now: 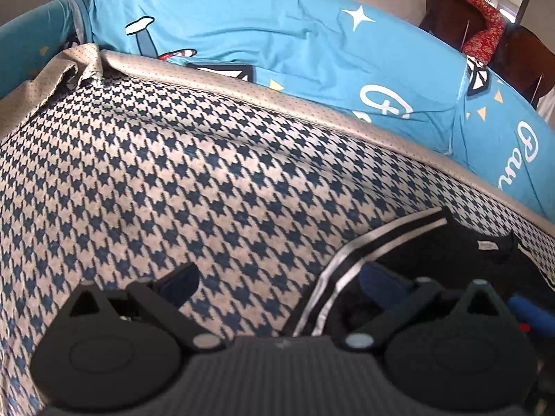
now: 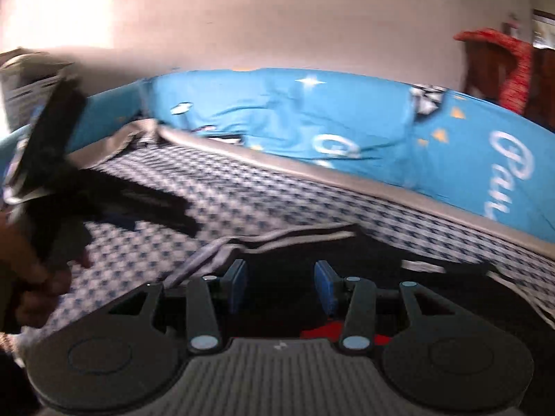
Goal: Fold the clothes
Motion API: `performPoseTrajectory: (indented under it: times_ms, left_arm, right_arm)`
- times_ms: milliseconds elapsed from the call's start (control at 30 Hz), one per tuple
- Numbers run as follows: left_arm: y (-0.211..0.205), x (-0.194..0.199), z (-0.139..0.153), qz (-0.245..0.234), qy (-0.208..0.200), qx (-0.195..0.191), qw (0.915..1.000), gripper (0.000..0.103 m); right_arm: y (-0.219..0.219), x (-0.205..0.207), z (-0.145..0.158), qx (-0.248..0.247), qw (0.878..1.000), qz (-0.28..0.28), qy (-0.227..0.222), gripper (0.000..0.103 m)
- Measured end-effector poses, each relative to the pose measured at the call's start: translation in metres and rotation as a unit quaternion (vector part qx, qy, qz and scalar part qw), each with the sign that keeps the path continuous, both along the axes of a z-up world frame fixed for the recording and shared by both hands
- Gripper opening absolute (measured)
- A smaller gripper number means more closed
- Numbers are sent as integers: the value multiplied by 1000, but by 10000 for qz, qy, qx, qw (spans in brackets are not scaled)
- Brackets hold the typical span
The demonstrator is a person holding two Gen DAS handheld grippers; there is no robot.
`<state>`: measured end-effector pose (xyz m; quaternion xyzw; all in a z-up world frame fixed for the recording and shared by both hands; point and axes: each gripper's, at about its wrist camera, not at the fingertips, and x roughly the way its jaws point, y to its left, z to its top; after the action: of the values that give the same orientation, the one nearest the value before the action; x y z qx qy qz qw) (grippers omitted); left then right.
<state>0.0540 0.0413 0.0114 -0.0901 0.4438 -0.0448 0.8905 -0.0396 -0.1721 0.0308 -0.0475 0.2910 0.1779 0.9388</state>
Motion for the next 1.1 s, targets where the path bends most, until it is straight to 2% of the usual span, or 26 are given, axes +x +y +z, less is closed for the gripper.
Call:
performPoseTrajectory:
  times_ms: [133,333,500,567,700,800,867,933,1000,1100]
  left_arm:
    - [7,0,3,62,-53,84,9999,103]
    - [20,1,5,149,-66,60,9998,103]
    - [27,3,5,181,-41,-15,9998,103]
    - [30,4,6,203,-40,-76,9998,103]
    - [35,4,8,224,-47,-156,9996,103]
    - [38,3,11,227,-72,-166,9996,103]
    - [40,3,13,241,-101,-146,9996,103]
    - [42,2,15,260,-130,-123,9995,103]
    - [45,2,18,301,-187,-83,9993,103]
    - [51,0,22,411,-279,2,9988,103]
  right_arm:
    - [32,-5,-5,17,9983,587,2,44]
    - [72,-2,-25,-367,9925,1163,92,44]
    - [92,8,-53,-802,9882,1256,353,44]
    - [99,10,-62,-1091,9855,1257,327,44]
    - [104,16,-73,-1324,9841,1142,307,50]
    - [97,26,-73,-1087,9880,975,500,50]
    - [94,31,-73,-1009,9895,874,558,40]
    - [93,33,-74,-1014,9903,768,558,25]
    - [89,40,-73,-870,9920,618,668,19]
    - [81,52,-69,-408,9943,342,920,17]
